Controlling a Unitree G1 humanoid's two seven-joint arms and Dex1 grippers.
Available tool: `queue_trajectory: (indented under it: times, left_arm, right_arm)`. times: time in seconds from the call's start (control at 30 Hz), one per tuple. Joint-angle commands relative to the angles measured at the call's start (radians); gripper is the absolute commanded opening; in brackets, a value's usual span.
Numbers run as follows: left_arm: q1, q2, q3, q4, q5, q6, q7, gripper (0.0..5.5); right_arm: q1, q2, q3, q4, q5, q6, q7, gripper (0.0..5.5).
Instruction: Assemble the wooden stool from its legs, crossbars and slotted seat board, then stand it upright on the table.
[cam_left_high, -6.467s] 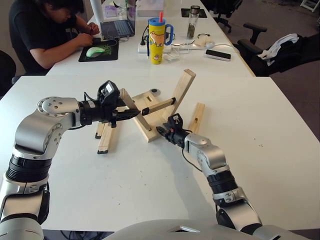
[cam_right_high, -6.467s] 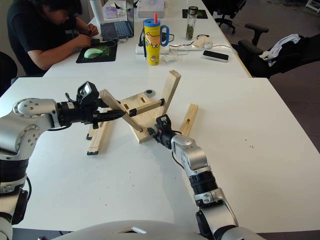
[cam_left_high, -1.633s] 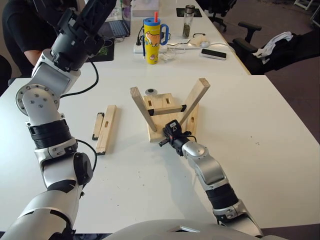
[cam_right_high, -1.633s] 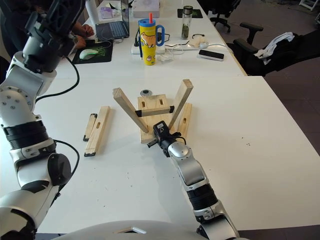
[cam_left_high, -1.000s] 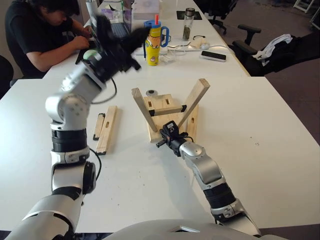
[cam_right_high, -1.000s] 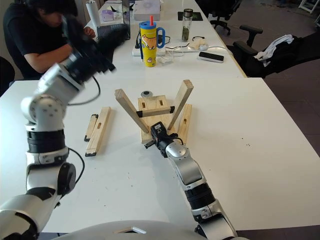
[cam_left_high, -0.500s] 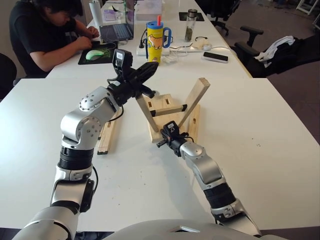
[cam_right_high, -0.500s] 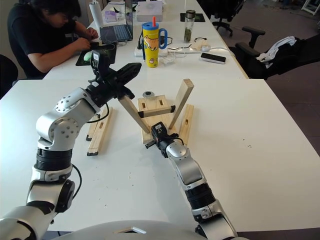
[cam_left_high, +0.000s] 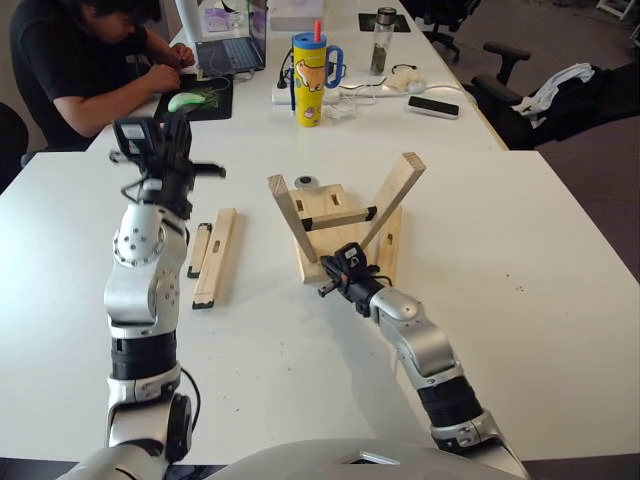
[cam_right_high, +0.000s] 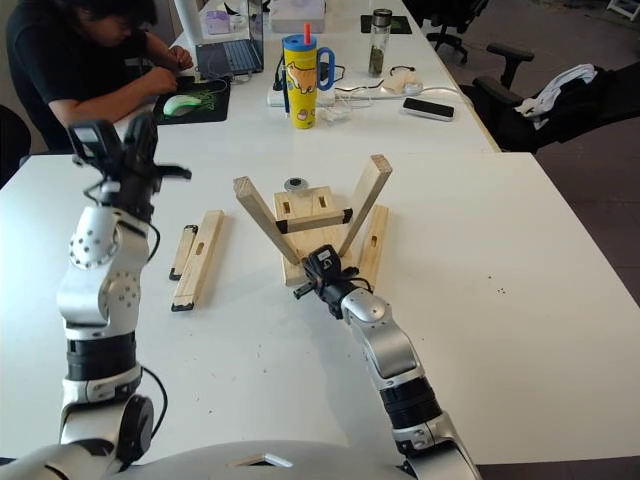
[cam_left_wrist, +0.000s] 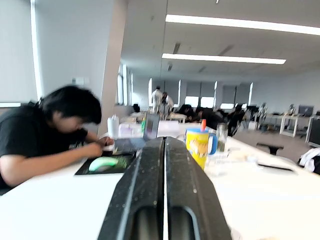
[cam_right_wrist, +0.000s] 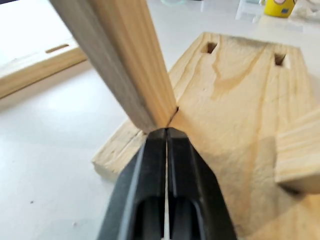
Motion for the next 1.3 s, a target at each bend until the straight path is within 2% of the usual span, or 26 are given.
queue_trajectory:
  times: [0.03,0.27,0.37,0.77,0.9,1.03,1.2,1.3]
  left_arm:
    - [0.129,0.000,-0.046,-0.052,0.028,0.059,-0.028,0.01]
    - [0.224,-0.002,-0.127,-0.033,0.070,0.178,-0.056,0.01]
    - [0.240,-0.012,-0.137,-0.028,0.081,0.193,-0.060,0.01]
    - [0.248,-0.053,-0.161,-0.032,0.100,0.226,-0.063,0.01]
    - [0.230,-0.077,-0.170,-0.046,0.104,0.238,-0.060,0.01]
    - [0.216,-0.105,-0.174,-0.076,0.101,0.236,-0.052,0.01]
    - [0.228,-0.137,-0.131,-0.128,0.096,0.183,-0.023,0.01]
    - [0.225,-0.157,-0.109,-0.167,0.092,0.156,-0.006,0.01]
  right_arm:
    - [-0.050,-0.080,-0.030,-0.095,0.068,0.031,0.116,0.00]
    - [-0.120,-0.190,0.044,-0.085,0.092,0.167,0.265,0.00]
    - [-0.124,-0.217,0.060,-0.082,0.120,0.167,0.324,0.00]
    - [-0.375,-0.087,0.048,0.237,0.094,-0.043,0.315,0.00]
    - [-0.396,-0.050,0.060,0.317,0.066,-0.094,0.285,0.00]
    - [-0.287,-0.085,0.074,0.208,0.055,-0.037,0.281,0.00]
    - [-0.039,-0.152,0.107,-0.096,0.059,0.071,0.248,0.00]
    - [0.087,-0.124,0.055,-0.250,0.085,0.108,0.163,0.00]
